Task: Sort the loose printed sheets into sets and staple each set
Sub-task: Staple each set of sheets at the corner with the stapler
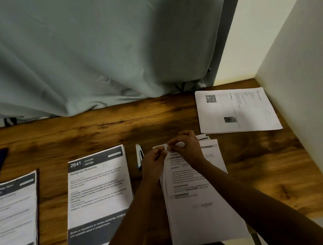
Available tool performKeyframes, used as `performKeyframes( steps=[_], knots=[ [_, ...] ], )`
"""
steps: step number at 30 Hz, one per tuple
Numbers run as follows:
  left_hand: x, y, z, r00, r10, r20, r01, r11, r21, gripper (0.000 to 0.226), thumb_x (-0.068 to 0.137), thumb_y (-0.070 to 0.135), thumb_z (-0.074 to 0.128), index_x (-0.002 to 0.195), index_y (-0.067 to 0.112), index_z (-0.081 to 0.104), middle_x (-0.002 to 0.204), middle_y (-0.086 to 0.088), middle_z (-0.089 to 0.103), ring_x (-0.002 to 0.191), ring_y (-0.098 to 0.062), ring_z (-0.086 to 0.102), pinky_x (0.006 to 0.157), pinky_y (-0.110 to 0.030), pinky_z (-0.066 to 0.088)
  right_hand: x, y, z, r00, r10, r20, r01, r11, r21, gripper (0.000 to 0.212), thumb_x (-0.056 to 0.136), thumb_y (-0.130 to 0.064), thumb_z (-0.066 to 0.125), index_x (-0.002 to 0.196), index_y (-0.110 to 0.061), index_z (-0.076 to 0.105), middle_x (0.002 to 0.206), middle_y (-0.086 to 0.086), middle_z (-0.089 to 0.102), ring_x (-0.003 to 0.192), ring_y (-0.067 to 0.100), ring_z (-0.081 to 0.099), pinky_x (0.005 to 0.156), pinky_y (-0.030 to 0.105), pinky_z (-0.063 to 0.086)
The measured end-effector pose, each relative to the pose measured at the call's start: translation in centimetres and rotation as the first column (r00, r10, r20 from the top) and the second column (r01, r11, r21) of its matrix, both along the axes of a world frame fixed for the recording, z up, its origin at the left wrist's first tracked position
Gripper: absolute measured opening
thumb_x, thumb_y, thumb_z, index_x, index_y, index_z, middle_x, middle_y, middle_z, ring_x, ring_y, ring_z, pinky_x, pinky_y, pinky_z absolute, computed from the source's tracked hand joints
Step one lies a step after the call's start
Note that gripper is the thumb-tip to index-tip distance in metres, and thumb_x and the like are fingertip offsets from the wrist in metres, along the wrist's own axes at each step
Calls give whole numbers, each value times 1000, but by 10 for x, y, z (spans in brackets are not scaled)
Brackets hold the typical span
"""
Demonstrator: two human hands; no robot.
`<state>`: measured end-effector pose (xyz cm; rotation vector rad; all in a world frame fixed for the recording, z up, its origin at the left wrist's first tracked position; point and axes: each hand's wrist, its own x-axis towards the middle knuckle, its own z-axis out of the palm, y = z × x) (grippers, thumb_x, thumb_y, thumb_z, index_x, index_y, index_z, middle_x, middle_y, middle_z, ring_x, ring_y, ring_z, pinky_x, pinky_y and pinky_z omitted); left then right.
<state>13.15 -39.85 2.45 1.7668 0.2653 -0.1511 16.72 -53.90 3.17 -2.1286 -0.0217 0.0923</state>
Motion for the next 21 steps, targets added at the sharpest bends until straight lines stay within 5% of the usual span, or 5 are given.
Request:
performKeyframes(
  steps=[14,21],
  knots=[
    [-1,-2,-1,999,46,-27,-47,998,-44,14,92,15,59,90,28,65,97,-6,70,91,-21,68,84,-44,56,-2,5,-3,999,-40,-29,41,998,36,18,80,-20,70,98,-22,73,98,-10,59,106,10,33,85,24,27],
    [1,-1,-3,999,51,-6,-51,995,86,12,93,22,56,97,15,65,89,2,67,88,-17,66,74,-24,53,-1,4,-13,998,6,68,0,997,-80,9,82,-23,68,90,-22,73,104,-9,63,108,12,36,83,27,27]
  ],
)
